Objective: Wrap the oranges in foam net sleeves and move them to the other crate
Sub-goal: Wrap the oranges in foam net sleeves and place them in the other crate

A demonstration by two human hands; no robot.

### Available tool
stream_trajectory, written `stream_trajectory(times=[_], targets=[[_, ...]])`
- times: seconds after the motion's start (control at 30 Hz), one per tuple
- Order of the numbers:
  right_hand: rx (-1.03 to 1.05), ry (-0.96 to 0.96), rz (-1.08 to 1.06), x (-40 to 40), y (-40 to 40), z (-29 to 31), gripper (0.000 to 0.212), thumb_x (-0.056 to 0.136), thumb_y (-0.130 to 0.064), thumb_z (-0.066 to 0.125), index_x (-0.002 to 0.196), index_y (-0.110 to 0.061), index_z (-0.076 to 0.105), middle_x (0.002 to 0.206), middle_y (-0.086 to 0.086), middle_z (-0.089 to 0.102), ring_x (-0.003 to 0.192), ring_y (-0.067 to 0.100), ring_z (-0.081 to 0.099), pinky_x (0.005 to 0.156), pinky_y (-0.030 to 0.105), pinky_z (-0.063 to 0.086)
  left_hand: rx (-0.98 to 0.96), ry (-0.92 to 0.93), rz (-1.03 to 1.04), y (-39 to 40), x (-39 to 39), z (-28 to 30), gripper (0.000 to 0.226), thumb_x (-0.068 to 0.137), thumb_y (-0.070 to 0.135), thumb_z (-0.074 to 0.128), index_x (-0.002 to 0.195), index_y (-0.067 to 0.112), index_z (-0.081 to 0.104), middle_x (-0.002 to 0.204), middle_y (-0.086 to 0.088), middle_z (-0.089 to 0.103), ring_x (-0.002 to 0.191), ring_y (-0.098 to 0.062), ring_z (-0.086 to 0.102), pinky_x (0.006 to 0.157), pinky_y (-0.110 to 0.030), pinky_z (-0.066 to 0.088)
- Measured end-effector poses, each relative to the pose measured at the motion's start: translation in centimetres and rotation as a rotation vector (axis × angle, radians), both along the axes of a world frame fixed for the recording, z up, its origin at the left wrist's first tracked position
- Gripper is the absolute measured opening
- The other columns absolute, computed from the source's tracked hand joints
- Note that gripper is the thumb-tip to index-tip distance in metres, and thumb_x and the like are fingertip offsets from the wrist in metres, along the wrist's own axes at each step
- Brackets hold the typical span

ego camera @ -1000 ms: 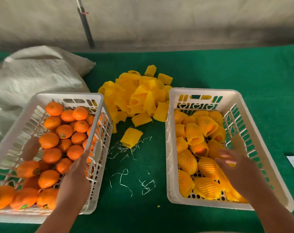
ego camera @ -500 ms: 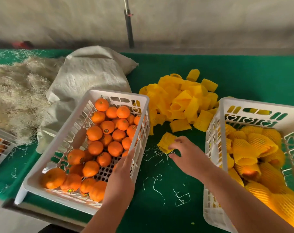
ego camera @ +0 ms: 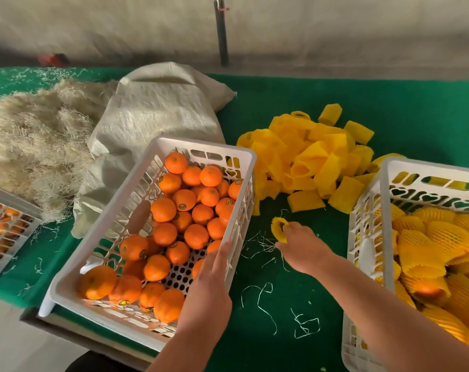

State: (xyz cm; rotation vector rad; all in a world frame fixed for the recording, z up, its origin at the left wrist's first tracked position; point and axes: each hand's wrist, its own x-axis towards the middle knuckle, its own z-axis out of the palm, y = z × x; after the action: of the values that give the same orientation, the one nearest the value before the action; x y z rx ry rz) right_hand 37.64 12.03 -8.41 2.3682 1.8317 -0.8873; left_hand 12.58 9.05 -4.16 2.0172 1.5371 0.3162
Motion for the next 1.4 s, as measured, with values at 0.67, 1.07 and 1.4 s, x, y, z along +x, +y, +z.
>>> stream_trajectory(times=[0.67, 1.07, 1.4], targets=[[0.424, 0.256, 0.145, -1.3, -6.2, 1.2, 0.037, 0.099, 0.002, 0.054, 0.120, -0.019, 0.077, 0.118, -0.004, 0.056, 0.100, 0.012, 0.055, 0.079, 0.018, 0.045, 0.039, 0.418, -0.311, -1.9, 5.8, 2.1, 0.049, 0.109, 0.056, 0.019, 0.112, 0.028, 0.059, 0.099, 0.008, 0.058, 0.091, -0.010, 0.056, 0.078, -0.027, 0.045], [0.405, 0.367, 0.010, -1.5, -5.8, 1.0, 0.014, 0.093, -0.037, 0.072, 0.104, -0.033, 0.064, 0.110, -0.017, 0.044, 0.085, 0.010, 0.058, 0.065, 0.016, 0.046, -0.163, 0.041, 0.151, -2.6, 7.5, 1.5, 0.016, 0.093, 0.019, 0.068, 0.099, 0.027, 0.080, 0.080, 0.017, 0.069, 0.068, -0.008, 0.066, 0.064, -0.030, 0.060], [0.318, 0.441, 0.164, -1.7, -6.0, -0.4, 0.062, 0.090, -0.022, 0.078, 0.144, -0.038, 0.052, 0.121, -0.020, 0.029, 0.084, 0.010, 0.059, 0.055, 0.019, 0.047, -0.109, -0.017, 0.215, -2.6, 6.4, 1.5, 0.031, 0.094, 0.022, 0.068, 0.122, 0.034, 0.069, 0.107, 0.009, 0.069, 0.070, -0.005, 0.067, 0.053, -0.017, 0.049]])
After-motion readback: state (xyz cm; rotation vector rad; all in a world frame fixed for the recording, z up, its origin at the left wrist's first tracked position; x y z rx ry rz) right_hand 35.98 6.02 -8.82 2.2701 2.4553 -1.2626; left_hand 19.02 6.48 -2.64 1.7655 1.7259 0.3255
